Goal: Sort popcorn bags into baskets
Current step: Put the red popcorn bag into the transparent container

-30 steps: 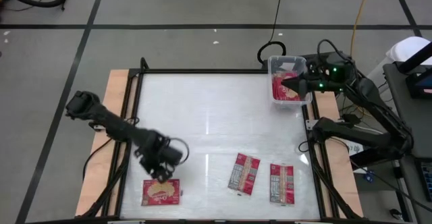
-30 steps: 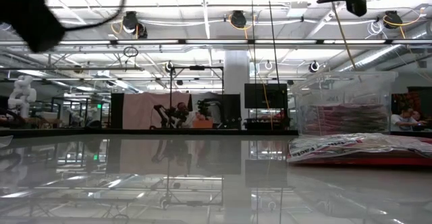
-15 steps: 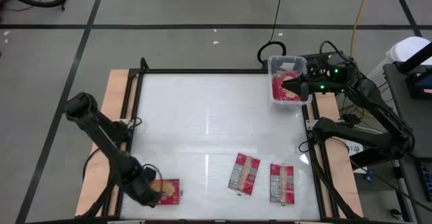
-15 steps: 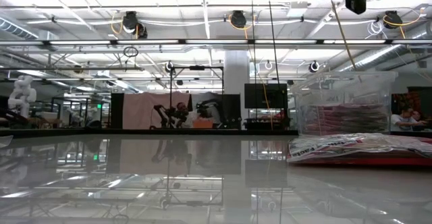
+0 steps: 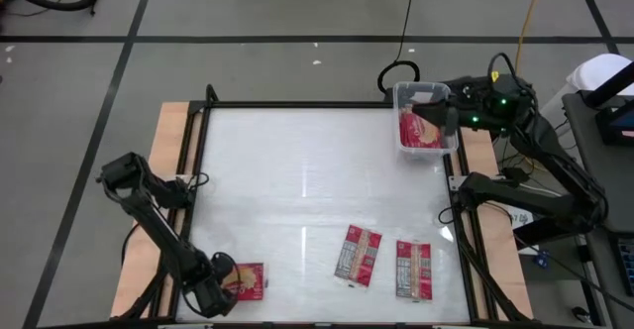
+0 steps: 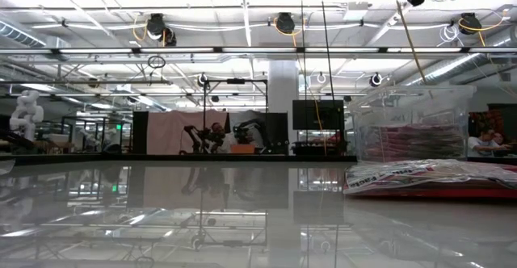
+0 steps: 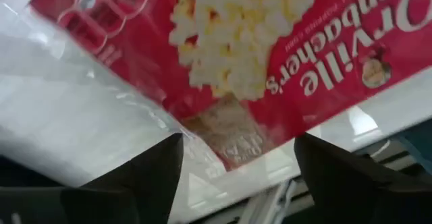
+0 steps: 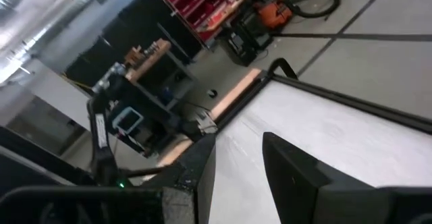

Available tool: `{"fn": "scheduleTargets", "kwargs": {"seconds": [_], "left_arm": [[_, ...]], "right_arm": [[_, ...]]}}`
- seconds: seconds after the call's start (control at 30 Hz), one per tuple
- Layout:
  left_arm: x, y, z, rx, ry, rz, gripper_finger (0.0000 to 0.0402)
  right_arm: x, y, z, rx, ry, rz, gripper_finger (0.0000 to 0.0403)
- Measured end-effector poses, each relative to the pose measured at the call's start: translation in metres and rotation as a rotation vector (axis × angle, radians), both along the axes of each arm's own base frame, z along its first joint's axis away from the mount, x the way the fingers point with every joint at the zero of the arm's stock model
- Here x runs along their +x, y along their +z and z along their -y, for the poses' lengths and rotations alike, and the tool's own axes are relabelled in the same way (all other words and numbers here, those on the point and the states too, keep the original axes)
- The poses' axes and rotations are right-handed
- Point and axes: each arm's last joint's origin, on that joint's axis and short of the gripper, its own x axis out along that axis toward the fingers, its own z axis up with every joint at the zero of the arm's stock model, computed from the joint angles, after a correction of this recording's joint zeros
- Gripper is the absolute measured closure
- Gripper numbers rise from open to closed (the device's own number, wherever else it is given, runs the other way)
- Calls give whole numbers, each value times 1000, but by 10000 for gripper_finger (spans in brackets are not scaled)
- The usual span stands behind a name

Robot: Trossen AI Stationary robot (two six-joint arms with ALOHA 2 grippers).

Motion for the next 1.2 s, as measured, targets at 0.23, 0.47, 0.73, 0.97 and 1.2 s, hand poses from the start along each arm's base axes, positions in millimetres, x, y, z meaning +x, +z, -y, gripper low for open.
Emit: {"fn": "scheduleTargets", "kwargs": {"seconds": [0.23,0.47,0.73,0.97,1.2], "left_arm": [[2,-14,4,21,-99,0,150],[6,-11,-19,128,-282,21,245],[22,5,-60,342,-517,139,392],[40,24,-100,499,-656,179,397],[53,50,-138,644,-711,292,400]], "right_arm": [[6,1,0,63,-1,22,289],[22,1,-5,106,10,44,289],[49,-4,-9,127,33,14,289],[78,-10,-21,180,97,13,289],[105,-16,-41,214,124,12,289]]}}
